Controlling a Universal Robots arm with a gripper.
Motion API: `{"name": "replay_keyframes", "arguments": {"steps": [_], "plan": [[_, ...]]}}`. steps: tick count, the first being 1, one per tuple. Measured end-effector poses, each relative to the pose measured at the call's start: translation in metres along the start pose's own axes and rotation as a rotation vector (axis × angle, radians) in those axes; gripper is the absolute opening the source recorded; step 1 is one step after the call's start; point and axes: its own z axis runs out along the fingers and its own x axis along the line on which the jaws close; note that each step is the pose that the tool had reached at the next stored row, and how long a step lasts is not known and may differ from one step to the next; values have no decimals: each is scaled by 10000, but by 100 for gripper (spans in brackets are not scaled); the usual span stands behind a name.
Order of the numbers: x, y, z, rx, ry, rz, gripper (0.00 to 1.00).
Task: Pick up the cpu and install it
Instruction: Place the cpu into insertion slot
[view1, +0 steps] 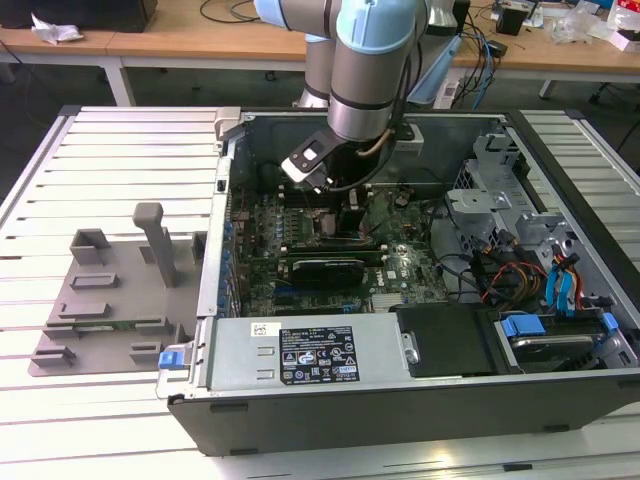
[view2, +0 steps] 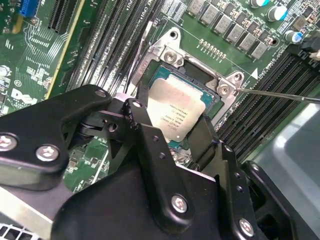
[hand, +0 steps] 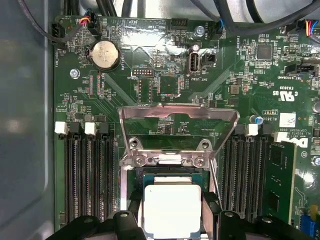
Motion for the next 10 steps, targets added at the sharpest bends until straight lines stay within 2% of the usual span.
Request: {"name": "replay_keyframes", "arguments": {"steps": [5, 6, 7, 8, 10], "plan": [[3, 5, 11, -6, 16, -2, 55], [5, 6, 15, -13, 35, -3, 56], [5, 5, 13, -8, 32, -3, 62], [4, 5, 12, -5, 32, -3, 62], [52, 5, 10, -4, 27, -3, 62]]}}
